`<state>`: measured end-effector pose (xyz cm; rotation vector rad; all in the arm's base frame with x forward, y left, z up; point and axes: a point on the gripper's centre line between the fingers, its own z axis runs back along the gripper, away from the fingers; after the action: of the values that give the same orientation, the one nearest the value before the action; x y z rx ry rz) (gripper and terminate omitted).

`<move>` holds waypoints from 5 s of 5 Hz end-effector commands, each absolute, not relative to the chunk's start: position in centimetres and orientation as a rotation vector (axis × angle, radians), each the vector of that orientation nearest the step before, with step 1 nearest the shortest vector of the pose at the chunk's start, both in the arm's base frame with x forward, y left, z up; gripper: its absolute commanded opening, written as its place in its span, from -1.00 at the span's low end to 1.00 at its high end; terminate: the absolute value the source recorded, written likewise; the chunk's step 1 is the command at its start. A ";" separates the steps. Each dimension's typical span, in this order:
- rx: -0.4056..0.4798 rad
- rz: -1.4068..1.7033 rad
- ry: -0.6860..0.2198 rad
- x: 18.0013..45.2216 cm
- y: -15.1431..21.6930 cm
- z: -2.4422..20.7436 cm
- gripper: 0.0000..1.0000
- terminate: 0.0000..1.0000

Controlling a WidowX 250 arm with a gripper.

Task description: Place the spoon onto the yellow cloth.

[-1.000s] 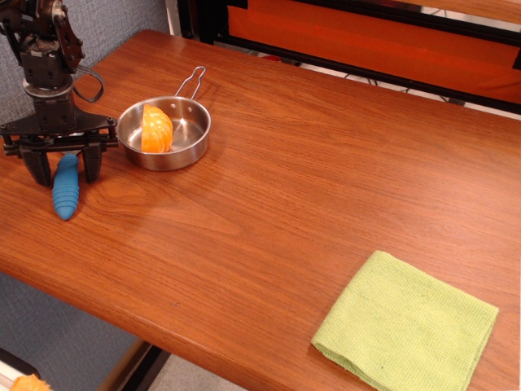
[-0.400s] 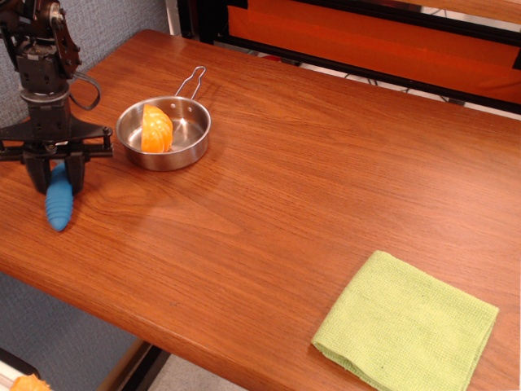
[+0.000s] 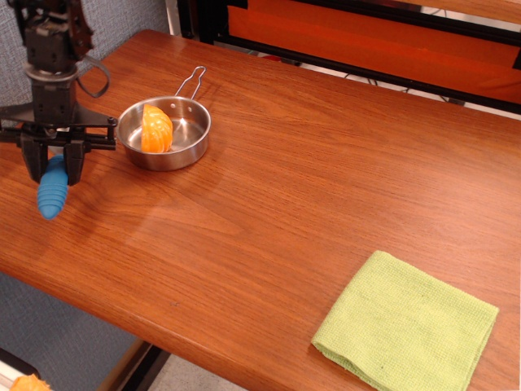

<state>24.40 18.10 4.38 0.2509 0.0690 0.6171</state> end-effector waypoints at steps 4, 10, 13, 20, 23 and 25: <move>0.069 -0.300 -0.123 29.9 2.3 10.0 -1.00 -1.00; -0.024 -0.436 -0.173 25.9 -13.1 6.8 -1.00 -1.00; -0.007 -0.447 -0.151 25.1 -14.8 3.5 -1.00 -1.00; 0.048 -0.164 -0.141 28.6 -9.7 8.2 1.00 -1.00; 0.063 -0.059 -0.145 31.9 -2.3 8.3 1.00 -1.00; 0.039 -0.054 -0.139 32.0 -1.0 9.0 1.00 -1.00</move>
<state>33.01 -0.96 6.92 0.0366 -0.0842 -0.0481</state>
